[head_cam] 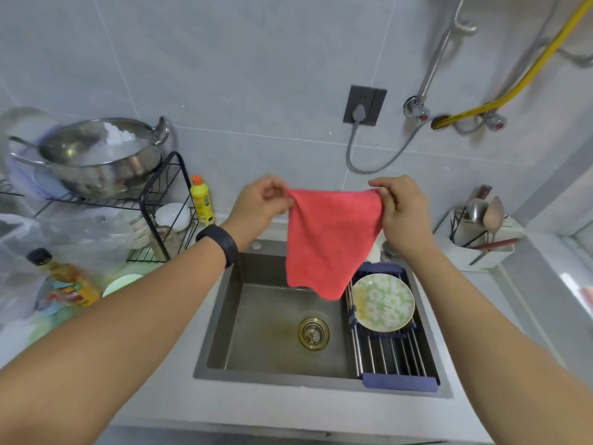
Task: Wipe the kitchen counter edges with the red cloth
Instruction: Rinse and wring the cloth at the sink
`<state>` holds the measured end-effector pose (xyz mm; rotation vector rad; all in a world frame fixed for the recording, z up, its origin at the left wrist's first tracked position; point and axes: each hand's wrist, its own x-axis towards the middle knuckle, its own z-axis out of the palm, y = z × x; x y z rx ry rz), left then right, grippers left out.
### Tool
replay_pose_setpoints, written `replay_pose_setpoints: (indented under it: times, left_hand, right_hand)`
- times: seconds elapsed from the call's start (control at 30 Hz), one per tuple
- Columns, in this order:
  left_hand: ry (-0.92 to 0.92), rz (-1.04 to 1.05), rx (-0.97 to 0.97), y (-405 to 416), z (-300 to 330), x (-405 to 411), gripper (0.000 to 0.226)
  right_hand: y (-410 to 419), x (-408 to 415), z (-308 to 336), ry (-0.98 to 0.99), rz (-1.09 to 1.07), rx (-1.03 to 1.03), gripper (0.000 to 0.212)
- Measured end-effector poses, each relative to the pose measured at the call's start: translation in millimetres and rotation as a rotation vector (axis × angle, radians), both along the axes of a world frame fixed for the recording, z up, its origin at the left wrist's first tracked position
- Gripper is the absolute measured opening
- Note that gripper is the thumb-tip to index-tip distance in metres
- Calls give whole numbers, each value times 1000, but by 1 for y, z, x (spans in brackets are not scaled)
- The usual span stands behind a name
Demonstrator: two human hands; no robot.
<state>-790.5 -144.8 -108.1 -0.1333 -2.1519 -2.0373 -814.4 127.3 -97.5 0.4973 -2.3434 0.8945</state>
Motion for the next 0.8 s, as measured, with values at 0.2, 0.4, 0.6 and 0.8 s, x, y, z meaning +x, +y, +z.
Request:
replay_pose_setpoints:
  times: [0.2, 0.4, 0.6, 0.8]
  left_hand:
    - [-330, -316, -81, 14, -23, 4, 43]
    - [-369, -346, 311, 22, -55, 6, 47]
    - [-461, -344, 469, 47, -66, 17, 60]
    - [-523, -342, 480, 42, -72, 18, 66]
  right_hand:
    - [-18, 0, 21, -104, 49, -149, 23]
    - [-6, -18, 10, -366, -25, -677, 20]
    - [5, -11, -38, -892, 87, -1154, 44]
    - [2, 33, -90, -1259, 404, -1300, 86]
